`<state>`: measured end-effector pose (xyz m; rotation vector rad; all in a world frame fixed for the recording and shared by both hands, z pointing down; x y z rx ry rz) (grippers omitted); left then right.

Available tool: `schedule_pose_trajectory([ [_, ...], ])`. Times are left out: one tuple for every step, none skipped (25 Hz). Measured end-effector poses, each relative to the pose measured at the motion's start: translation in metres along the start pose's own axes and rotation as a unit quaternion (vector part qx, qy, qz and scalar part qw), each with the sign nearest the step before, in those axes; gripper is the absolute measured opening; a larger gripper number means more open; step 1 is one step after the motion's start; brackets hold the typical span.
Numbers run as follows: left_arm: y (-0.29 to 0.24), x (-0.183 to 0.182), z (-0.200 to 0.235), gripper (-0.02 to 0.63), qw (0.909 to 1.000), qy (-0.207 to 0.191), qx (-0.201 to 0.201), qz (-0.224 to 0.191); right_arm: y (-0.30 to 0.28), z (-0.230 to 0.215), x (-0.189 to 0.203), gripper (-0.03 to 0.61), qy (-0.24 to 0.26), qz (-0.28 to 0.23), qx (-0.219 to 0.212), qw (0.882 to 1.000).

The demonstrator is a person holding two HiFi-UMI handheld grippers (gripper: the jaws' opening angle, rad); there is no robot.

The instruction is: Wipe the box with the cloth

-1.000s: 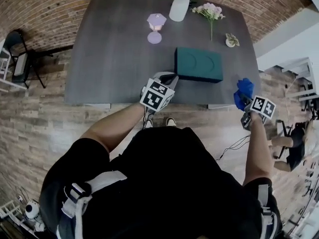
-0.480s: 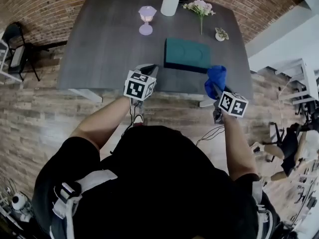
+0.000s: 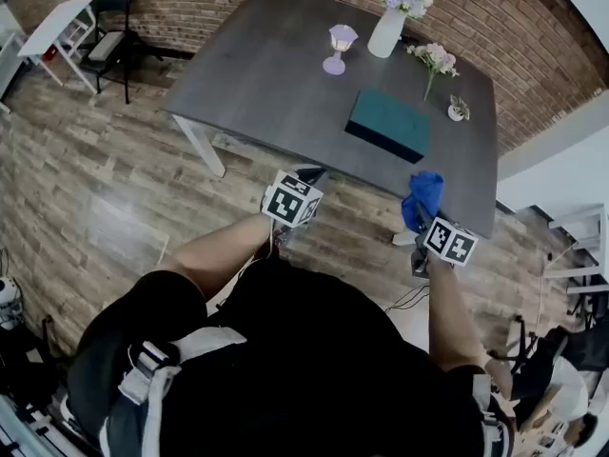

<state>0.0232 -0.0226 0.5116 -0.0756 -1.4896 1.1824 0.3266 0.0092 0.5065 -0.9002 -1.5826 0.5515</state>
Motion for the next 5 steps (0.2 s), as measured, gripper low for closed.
schedule_pose_trajectory([
  [0.004,0.006,-0.002,0.017,0.9999,0.007,-0.005,0.004,0.002,0.001,0.005,0.15,-0.004,0.002,-0.002,1.0],
  [0.008,0.011,-0.004,0.017,0.9998,0.017,-0.01,0.007,0.005,0.003,0.01,0.15,-0.006,0.006,-0.003,1.0],
  [0.012,0.017,-0.005,0.017,0.9995,0.027,-0.014,0.01,0.008,0.006,0.015,0.15,-0.005,0.012,-0.004,1.0],
  [0.017,0.022,-0.007,0.017,0.9991,0.036,-0.018,0.012,0.011,0.009,0.02,0.15,-0.002,0.019,-0.006,1.0],
  [0.022,0.027,-0.009,0.017,0.9987,0.044,-0.022,0.014,0.014,0.013,0.024,0.15,0.002,0.026,-0.007,1.0],
])
Point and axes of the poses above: the fingertips, and each gripper's own axes: y backward along the fingers, z to its left, x out of its underside, the point moved 4 cm from there along y, backward along the fingers, and after that the axes turned 13 degrees about z, right-handed, at the moved point
